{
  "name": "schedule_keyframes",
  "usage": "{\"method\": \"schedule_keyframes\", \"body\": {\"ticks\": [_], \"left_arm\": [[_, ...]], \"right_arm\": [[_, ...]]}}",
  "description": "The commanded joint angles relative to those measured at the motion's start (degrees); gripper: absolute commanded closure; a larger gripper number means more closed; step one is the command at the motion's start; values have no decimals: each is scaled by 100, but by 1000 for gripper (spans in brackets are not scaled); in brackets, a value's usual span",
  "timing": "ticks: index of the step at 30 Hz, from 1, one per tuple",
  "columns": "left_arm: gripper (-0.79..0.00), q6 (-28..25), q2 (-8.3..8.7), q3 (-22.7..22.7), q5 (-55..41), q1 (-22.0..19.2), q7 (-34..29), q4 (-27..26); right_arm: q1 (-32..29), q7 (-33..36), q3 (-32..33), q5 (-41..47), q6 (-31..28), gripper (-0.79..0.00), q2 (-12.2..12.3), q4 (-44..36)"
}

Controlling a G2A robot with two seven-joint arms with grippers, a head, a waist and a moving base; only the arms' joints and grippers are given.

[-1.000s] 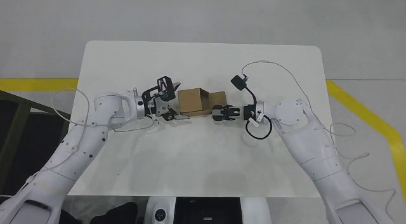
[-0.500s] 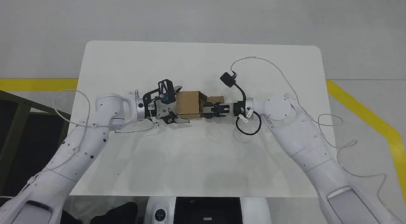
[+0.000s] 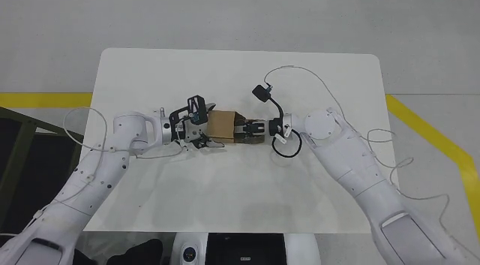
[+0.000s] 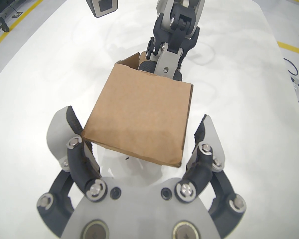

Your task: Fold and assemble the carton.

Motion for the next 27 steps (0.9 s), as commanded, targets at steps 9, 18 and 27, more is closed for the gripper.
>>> {"method": "schedule_keyframes", "body": {"ticks": [9, 18, 27], "left_arm": [[-785, -74, -3, -82, 16, 77, -39, -42], [-785, -66, -20, -146, -30, 106, -76, -46], [-785, -92, -40, -183, -43, 121, -109, -49]], "right_arm": [[47, 58, 23, 40, -171, 0, -15, 104], [-394, 287, 645, -331, 214, 0, 297, -658], [-548, 96, 864, -506, 426, 0, 395, -758]]}}
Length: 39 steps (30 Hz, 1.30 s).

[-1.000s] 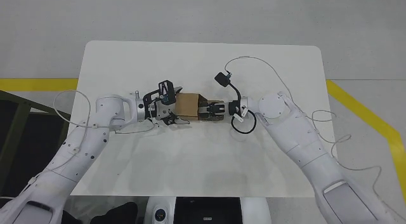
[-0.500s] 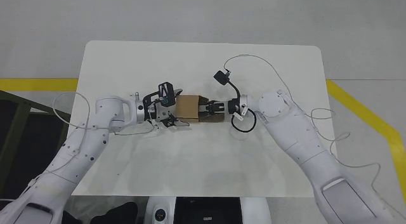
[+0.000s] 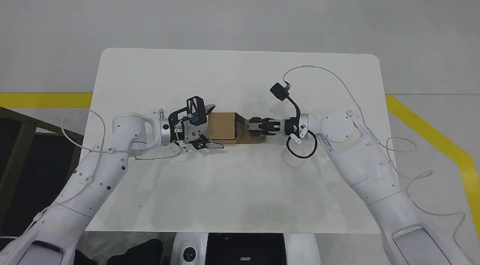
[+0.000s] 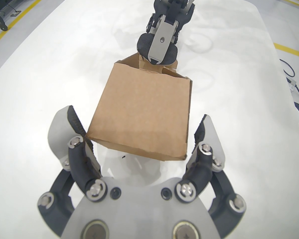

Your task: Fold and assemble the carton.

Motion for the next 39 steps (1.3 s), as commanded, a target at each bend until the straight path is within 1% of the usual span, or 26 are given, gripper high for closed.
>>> {"method": "schedule_keyframes", "body": {"ticks": [1, 18, 27, 33, 39], "left_arm": [[-785, -17, -4, -6, -1, 2, -5, 1], [-785, -74, -37, -67, -20, 25, -70, 8], [-785, -135, -51, -95, -78, 31, -168, 11], [-785, -146, -59, -118, -86, 44, -195, 2], [-785, -144, -67, -142, -85, 58, -203, -2]], "right_arm": [[56, -56, -44, 18, 0, 0, -19, 65], [651, -130, -930, 423, -289, 0, -408, 760], [829, -88, -1150, 649, -512, 0, -559, 1052], [858, -43, -1018, 660, -604, 0, -526, 1126], [730, 52, -646, 470, -515, 0, -349, 934]]}}
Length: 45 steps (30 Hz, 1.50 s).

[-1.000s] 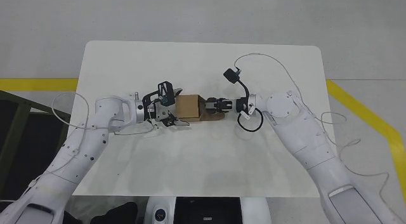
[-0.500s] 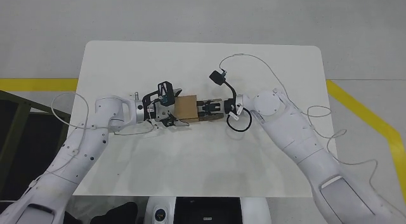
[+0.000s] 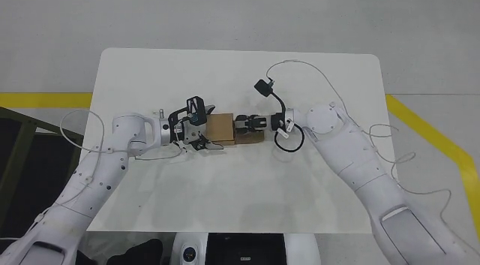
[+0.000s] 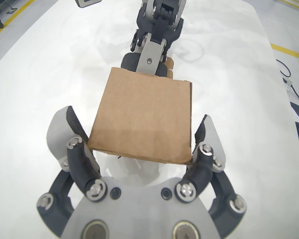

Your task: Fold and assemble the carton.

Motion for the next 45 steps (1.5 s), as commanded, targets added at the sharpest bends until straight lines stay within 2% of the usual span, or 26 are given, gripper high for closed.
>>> {"method": "schedule_keyframes", "body": {"ticks": [1, 3, 6, 9, 16, 26, 33, 45], "left_arm": [[-785, 5, -3, -10, -1, 2, 2, -2], [-785, 3, -5, -18, 10, 6, 8, -4], [-785, 2, -9, -33, 13, 8, 14, 0], [-785, -4, -13, -42, 18, 11, 13, 1], [-785, -19, -23, -60, 23, 11, 4, 7], [-785, -70, -38, -71, 47, 0, -13, 22], [-785, -65, -51, -78, 66, 4, 6, 38], [-785, -78, -66, -96, 97, 17, 26, 39]], "right_arm": [[-61, 40, 157, -99, 68, 0, 76, -127], [-142, 130, 314, -179, 152, -9, 154, -285], [-291, 272, 573, -300, 287, -145, 278, -548], [-454, 365, 830, -440, 422, -228, 396, -829], [-862, 479, 1280, -717, 730, -296, 605, -1250], [-1053, 499, 1316, -713, 782, -329, 674, -1288], [-919, 485, 1040, -616, 725, -339, 611, -1027], [-611, 564, 594, 108, 312, -326, 432, -782]]}}
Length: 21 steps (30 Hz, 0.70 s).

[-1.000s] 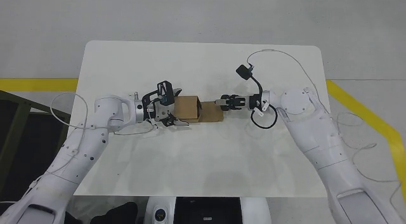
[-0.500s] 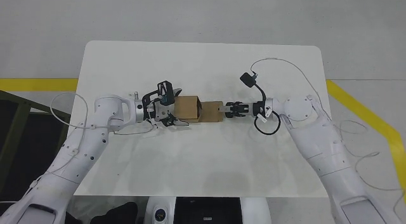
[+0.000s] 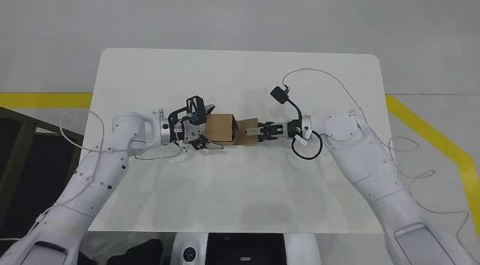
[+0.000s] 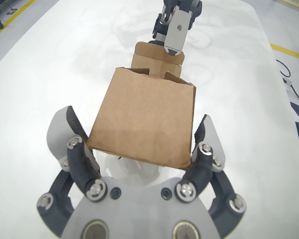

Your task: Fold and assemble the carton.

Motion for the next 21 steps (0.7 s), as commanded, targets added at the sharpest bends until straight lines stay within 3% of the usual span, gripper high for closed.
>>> {"method": "schedule_keyframes", "body": {"ticks": [1, 21], "left_arm": [[-785, 8, -1, -7, 21, 6, 2, -2], [-785, -19, -18, -51, 53, 40, 16, -12]], "right_arm": [[60, 14, -43, 67, -41, -326, -19, 39], [404, -31, -473, 347, -267, -329, -185, 131]]}}
